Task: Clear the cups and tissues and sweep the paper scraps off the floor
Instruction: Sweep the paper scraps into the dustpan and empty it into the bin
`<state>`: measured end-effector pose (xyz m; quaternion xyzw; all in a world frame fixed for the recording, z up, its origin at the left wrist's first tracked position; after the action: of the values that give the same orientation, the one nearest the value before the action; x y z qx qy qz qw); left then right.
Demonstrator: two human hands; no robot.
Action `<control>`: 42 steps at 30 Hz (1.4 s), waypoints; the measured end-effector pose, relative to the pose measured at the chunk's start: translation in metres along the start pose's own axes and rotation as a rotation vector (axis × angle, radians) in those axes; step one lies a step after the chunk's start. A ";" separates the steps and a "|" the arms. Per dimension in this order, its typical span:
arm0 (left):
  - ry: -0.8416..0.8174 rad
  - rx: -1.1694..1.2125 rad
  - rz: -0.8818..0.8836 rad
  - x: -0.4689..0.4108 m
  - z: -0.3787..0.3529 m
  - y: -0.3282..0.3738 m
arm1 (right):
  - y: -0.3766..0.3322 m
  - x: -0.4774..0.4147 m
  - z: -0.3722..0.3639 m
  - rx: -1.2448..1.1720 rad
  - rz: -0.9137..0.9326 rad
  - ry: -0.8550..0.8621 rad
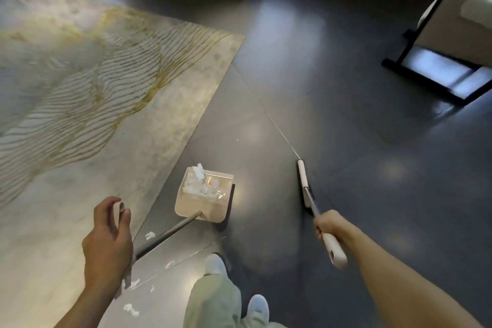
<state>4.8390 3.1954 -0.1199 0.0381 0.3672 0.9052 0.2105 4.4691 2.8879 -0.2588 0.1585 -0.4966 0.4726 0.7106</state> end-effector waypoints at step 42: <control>0.585 -0.091 0.755 0.417 0.170 -0.098 | -0.002 0.140 -0.323 1.252 0.437 -0.532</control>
<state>4.5324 3.5387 -0.0986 -0.0968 0.3313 0.9064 -0.2437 4.6590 3.1829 -0.2860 0.5434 -0.3091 0.7458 0.2300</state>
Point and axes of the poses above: each hand's wrist, its own x-axis away from the middle knuckle, its own z-axis out of the back of the hand, y = z × x, the point moved 9 cm from there along -x, towards the middle knuckle, and after that the axes turned 6 degrees about -z, right-handed, at the moved point
